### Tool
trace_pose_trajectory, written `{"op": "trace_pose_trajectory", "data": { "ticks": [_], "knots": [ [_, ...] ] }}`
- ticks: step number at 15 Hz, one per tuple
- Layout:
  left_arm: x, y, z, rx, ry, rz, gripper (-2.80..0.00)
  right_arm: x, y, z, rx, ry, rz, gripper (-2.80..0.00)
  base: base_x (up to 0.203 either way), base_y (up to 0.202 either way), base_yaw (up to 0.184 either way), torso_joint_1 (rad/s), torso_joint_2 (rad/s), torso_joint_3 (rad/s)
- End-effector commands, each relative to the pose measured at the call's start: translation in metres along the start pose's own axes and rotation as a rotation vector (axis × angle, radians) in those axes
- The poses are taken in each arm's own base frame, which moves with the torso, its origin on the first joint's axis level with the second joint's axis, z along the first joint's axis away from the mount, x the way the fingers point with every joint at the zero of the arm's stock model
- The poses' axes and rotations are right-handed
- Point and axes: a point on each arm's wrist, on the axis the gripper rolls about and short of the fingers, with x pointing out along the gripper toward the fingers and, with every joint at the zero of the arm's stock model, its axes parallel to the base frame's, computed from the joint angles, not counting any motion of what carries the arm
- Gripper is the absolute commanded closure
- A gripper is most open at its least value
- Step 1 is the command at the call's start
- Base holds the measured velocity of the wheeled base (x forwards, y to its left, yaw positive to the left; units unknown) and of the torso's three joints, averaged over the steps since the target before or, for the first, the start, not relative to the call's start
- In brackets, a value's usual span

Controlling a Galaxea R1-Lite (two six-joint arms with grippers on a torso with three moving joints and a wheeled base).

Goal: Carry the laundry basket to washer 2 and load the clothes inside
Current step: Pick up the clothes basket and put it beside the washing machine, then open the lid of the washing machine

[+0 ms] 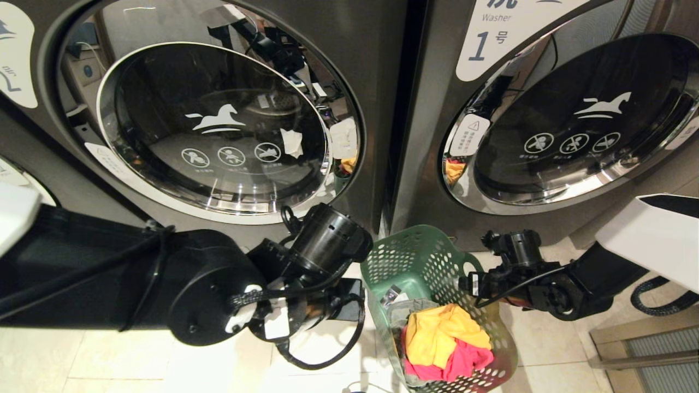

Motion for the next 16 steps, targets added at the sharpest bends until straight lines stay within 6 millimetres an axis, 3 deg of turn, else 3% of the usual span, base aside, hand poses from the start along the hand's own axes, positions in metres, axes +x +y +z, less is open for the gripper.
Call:
{"op": "trace_pose_trajectory", "data": {
  "ticks": [1,2,10,16],
  "knots": [
    [-0.019,0.008,0.005,-0.023,-0.035,-0.015,-2.80,0.024,-0.004,-0.002,0.009,0.005,-0.012,-2.80,0.000,0.000,0.000,0.000,0.00,0.000],
    [-0.022,0.012,0.008,-0.034,-0.043,-0.012,-2.80,0.031,-0.004,0.003,0.012,-0.013,-0.013,0.00,0.000,0.000,0.000,0.000,0.00,0.000],
    [-0.021,0.015,0.009,-0.054,-0.042,-0.008,-2.80,0.058,-0.007,0.020,-0.012,-0.066,-0.028,0.00,0.000,0.000,0.000,0.000,0.00,0.000],
    [-0.023,0.016,0.009,-0.056,-0.043,-0.009,-2.80,0.058,-0.009,0.022,-0.011,-0.065,-0.071,0.00,0.000,0.000,0.000,0.000,0.00,0.000]
  ]
}}
